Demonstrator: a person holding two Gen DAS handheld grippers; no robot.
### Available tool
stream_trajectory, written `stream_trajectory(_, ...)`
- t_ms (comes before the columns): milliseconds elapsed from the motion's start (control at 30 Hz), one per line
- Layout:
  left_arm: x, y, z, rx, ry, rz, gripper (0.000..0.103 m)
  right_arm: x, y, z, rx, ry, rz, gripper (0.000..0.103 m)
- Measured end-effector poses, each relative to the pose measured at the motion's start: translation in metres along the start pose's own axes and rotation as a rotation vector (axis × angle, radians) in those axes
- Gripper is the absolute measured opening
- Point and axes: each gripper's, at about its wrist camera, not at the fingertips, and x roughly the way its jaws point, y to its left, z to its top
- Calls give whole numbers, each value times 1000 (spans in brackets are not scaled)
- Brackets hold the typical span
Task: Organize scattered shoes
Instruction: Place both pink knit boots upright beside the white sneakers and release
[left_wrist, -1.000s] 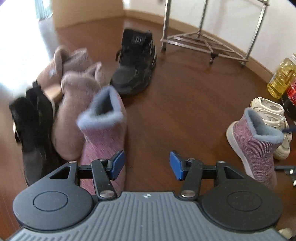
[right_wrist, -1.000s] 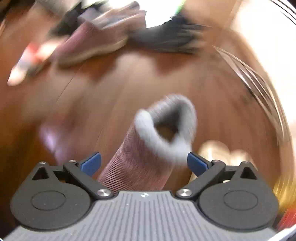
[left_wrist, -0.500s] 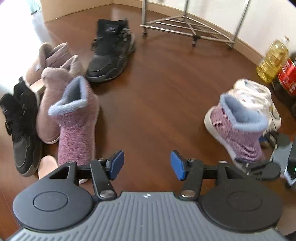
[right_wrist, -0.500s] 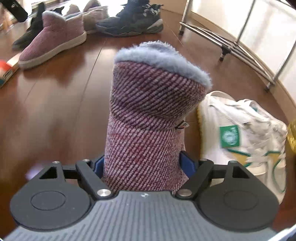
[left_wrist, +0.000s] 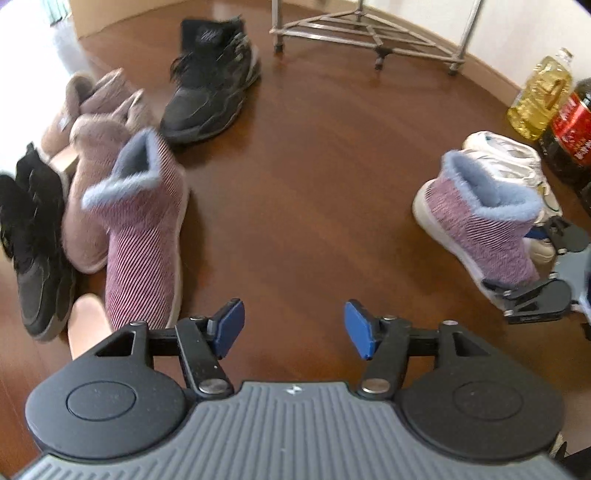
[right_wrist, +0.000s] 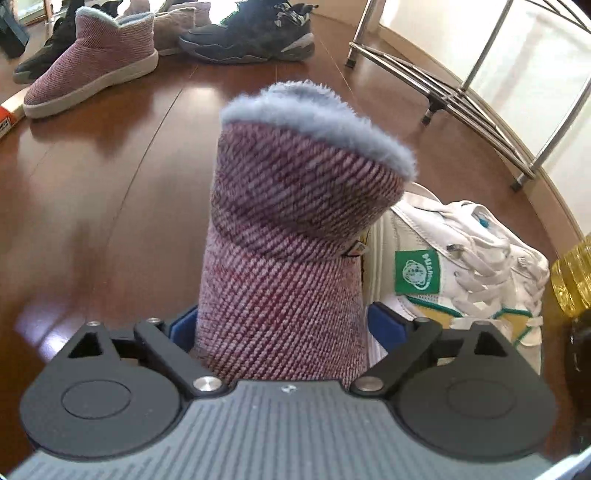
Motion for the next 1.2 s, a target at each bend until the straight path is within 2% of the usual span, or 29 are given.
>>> stream_trajectory(67, -1, 19, -7, -47, 6, 21, 63, -28, -7, 6, 41, -61, -4, 102)
stream_trajectory(133, -7, 44, -14, -106, -5, 63, 63, -51, -17, 11, 100, -111, -15, 102)
stream_trajectory(200, -15, 63, -15, -136, -33, 90, 63, -84, -33, 23, 212, -181, -37, 102)
stream_trajectory(267, -23, 85, -2, -173, -89, 114, 63, -104, -42, 39, 268, -257, -46, 102)
stream_trajectory(367, -32, 114, 27, -210, -172, 142, 67, -113, -38, 68, 246, -357, -28, 102)
stream_trajectory(433, -28, 127, 56, -186, -221, 166, 68, -109, -30, 92, 221, -393, -24, 102)
stream_trajectory(500, -15, 135, 81, -128, -227, 194, 68, -97, -20, 113, 206, -403, -38, 102)
stream_trajectory(567, 11, 142, 106, -49, -179, 211, 67, -89, -15, 123, 229, -400, -39, 102)
stream_trajectory(600, 33, 145, 119, -14, -114, 222, 65, -85, -13, 127, 250, -398, -34, 102)
stream_trajectory(667, 68, 151, 129, 11, 11, 214, 55, -84, -14, 124, 286, -386, -24, 102)
stream_trajectory(700, 84, 154, 129, -11, 74, 177, 27, -83, -15, 121, 299, -375, -27, 102)
stream_trajectory(733, 100, 158, 126, -52, 141, 122, 19, -82, -16, 117, 308, -360, -34, 102)
stream_trajectory(867, 99, 159, 121, -229, 187, 55, 17, -82, -24, 97, 345, -320, -83, 102)
stream_trajectory(933, 94, 158, 109, -418, 258, 13, 17, -85, -27, 89, 362, -318, -77, 102)
stream_trajectory(1000, 92, 146, 93, -532, 314, -33, 18, -89, -28, 81, 377, -323, -57, 102)
stream_trajectory(1133, 86, 80, 49, -639, 427, -147, 22, -88, -14, 68, 367, -311, 37, 102)
stream_trajectory(1167, 85, 71, 44, -642, 449, -173, 22, -87, -8, 65, 358, -304, 67, 102)
stream_trajectory(1200, 80, 58, 40, -604, 471, -208, 23, -85, -2, 61, 343, -284, 100, 102)
